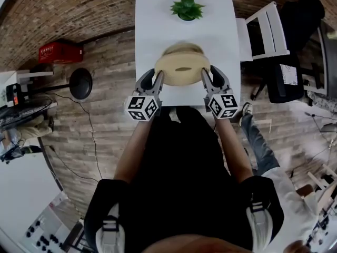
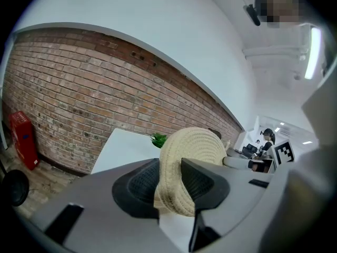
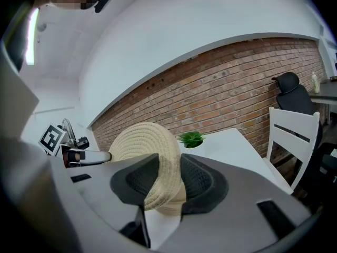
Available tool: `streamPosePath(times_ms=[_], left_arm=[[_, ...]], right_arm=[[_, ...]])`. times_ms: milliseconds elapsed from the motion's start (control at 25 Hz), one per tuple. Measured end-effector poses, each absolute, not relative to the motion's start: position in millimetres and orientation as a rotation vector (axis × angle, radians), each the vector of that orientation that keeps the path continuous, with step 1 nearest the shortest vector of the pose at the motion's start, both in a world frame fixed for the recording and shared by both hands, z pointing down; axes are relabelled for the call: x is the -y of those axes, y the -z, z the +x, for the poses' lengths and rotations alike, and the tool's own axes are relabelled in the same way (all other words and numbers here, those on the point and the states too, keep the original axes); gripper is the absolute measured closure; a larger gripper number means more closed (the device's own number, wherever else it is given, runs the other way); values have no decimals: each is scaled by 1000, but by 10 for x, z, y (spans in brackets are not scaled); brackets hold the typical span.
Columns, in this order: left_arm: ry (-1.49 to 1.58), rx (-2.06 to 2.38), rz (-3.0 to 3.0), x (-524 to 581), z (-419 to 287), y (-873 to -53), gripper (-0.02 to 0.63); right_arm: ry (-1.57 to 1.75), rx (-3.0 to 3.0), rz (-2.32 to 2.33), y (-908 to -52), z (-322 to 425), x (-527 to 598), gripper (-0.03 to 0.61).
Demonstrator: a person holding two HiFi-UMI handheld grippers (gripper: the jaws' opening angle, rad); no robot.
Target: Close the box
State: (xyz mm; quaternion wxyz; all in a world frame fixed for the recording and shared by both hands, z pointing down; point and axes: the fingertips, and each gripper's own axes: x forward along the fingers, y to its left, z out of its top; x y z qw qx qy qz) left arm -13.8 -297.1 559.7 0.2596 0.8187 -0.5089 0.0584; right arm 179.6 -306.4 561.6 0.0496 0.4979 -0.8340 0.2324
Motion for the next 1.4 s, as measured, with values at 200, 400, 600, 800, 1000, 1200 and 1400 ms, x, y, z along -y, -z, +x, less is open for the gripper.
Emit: streamPosePath(times_ms=[200, 400, 600, 800, 1000, 1200, 1400], left_arm=[[-177, 1362, 2183, 3007, -131, -5775, 477], [-198, 1335, 2159, 3128, -113, -5979, 477], [-221, 1328, 2134, 3333, -160, -6218, 477], [-241, 1316, 2095, 3428, -177, -6436, 477], [-277, 1316, 2054, 3464, -170, -6638, 477], [-316, 1302, 2032, 3449, -184, -6768, 477], [-342, 1286, 2035, 3488, -161, -6819, 477]], right_arm=[[-727, 2501, 1493, -5773, 1793, 3110, 452], [-746, 2459, 1489, -5965, 1807, 3248, 451], [-760, 2424, 1472, -6176, 1760, 3438, 451], [-769, 2389, 1451, -6369, 1731, 3578, 451], [-783, 2359, 1421, -6559, 1728, 3695, 451], [-772, 2333, 1399, -6658, 1691, 3787, 449], [-773, 2317, 1407, -6692, 1707, 3864, 446]])
